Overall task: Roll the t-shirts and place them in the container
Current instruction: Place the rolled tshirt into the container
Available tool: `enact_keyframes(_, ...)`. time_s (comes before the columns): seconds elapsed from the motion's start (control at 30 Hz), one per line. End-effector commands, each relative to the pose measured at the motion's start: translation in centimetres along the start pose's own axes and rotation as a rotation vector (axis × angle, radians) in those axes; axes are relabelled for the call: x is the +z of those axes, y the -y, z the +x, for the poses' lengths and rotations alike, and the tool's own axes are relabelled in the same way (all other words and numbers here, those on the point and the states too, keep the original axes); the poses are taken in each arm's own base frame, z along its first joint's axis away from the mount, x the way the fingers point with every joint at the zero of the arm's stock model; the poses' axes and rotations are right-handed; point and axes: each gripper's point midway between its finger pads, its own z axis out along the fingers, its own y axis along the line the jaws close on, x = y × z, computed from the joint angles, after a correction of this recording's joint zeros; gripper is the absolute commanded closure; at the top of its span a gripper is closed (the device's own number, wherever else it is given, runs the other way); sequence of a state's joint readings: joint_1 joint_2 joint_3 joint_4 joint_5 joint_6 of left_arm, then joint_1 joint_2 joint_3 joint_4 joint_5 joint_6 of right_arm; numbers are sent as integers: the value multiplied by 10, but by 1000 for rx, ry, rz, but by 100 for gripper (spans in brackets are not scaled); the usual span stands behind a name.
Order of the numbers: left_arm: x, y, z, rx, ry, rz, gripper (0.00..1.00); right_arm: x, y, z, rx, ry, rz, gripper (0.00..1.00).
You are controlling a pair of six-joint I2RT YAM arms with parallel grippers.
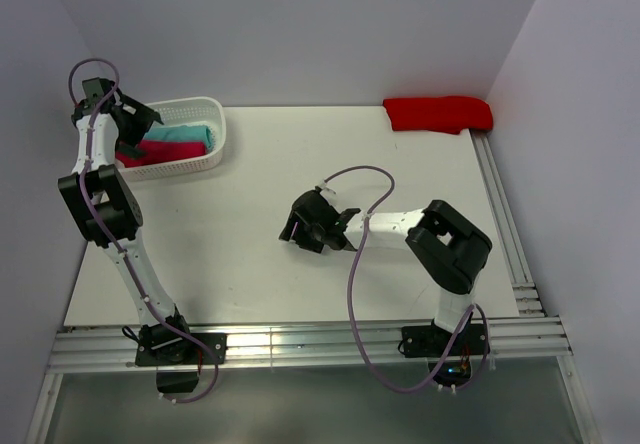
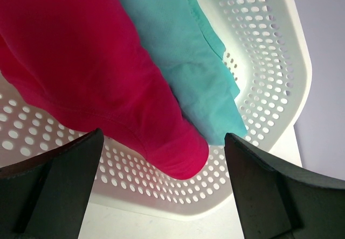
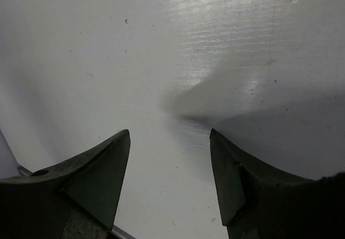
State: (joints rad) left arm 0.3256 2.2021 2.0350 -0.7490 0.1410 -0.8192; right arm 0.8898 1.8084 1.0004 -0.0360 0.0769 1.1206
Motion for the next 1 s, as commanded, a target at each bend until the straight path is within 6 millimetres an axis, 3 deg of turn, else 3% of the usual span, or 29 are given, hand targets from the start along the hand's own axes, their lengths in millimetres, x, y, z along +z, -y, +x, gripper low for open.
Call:
enact_keyframes(0.0,6,2,-9,30,40,-5,1,4,8,0,-6,-6,18,32)
enact_keyframes(0.3,21,-13,-7,19,39,-54,1,4,12,3,-2,-9,21,32)
enact_keyframes(0.6,24,-5,-10,48,34,-30,1,2,13,3,-3,-9,20,32)
enact_keyframes(0.73,8,9,-16,93,55,8,1,1,10,2,-4,-6,14,32)
enact_keyframes(0.97,-47,48,-25,240,121,127,1,-15,-8,-13,-12,38,-28,32)
